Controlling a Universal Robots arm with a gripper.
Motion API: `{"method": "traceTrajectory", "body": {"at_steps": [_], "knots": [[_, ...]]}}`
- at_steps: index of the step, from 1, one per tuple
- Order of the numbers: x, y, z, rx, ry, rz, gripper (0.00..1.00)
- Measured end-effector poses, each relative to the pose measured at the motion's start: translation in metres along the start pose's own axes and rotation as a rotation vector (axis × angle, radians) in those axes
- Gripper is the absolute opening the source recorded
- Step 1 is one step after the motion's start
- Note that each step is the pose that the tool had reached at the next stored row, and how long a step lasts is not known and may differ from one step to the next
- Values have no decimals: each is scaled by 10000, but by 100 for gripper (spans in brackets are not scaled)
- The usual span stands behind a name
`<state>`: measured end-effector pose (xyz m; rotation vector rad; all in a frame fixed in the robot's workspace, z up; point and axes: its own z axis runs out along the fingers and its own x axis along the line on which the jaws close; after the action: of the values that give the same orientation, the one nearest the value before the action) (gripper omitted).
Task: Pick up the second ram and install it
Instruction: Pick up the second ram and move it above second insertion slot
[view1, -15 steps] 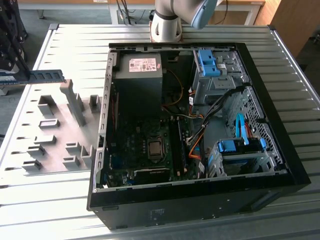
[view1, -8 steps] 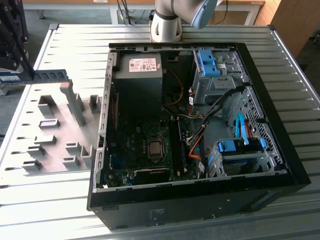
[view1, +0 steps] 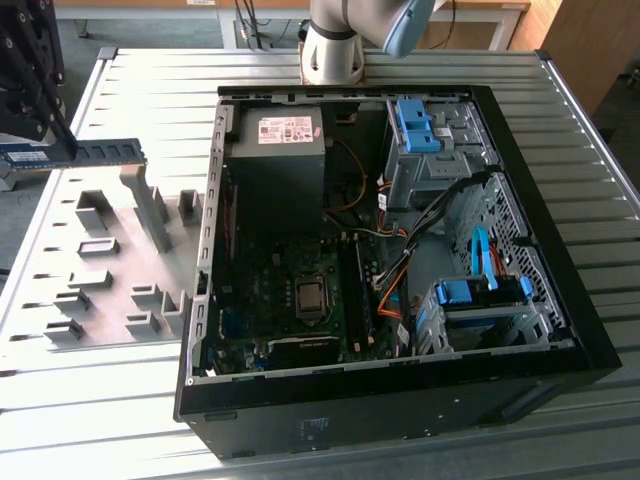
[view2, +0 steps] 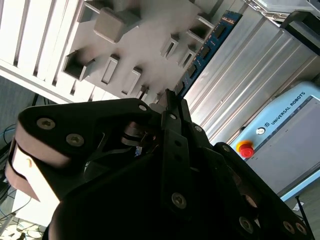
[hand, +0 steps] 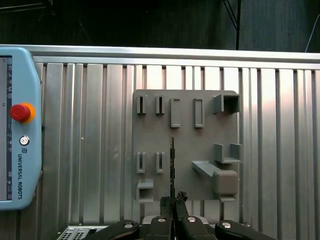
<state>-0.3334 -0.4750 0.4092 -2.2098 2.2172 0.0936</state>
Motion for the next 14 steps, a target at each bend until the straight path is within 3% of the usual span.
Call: {"method": "traceTrajectory", "body": {"at_steps": [14], "knots": [[0, -144, -5, 0, 0, 0, 14]]}}
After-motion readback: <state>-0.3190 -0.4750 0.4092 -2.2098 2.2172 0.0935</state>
